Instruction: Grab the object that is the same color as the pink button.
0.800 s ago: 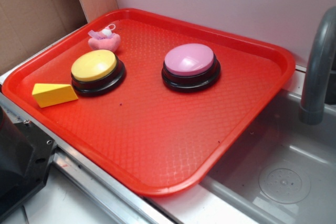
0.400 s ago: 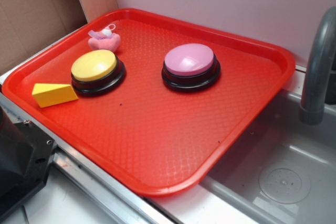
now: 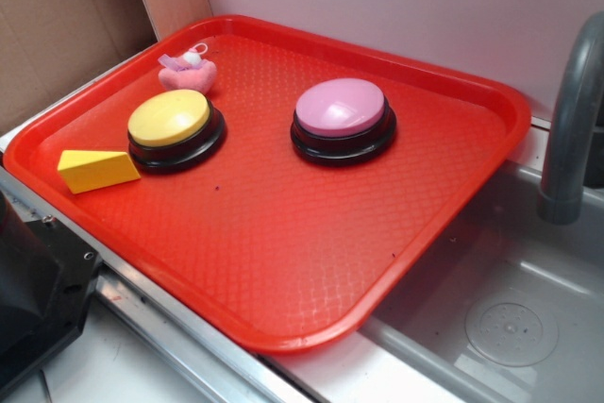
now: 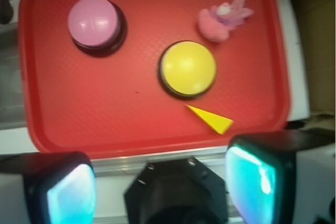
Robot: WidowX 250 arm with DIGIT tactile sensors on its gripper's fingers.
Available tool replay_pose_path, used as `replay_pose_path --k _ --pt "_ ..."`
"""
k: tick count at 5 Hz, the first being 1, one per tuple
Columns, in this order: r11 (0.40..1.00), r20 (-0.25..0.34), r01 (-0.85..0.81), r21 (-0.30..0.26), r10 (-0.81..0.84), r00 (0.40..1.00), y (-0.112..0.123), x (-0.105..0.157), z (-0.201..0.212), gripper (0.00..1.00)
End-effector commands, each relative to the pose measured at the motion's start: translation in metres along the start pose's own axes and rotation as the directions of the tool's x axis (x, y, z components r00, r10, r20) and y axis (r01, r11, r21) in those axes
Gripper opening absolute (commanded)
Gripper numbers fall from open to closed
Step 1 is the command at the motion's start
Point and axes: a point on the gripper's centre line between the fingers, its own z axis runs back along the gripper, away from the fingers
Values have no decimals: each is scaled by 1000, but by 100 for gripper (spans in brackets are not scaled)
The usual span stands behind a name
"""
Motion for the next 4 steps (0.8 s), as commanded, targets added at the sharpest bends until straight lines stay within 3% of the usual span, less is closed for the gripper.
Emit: replay_pose_path --k 1,2,4 --pt "955 98 -297 13 295 951 41 65 -20 100" --pt "899 158 -437 -5 432 888 61 75 -34 100" --pt "758 354 -651 -27 616 703 92 101 -81 100"
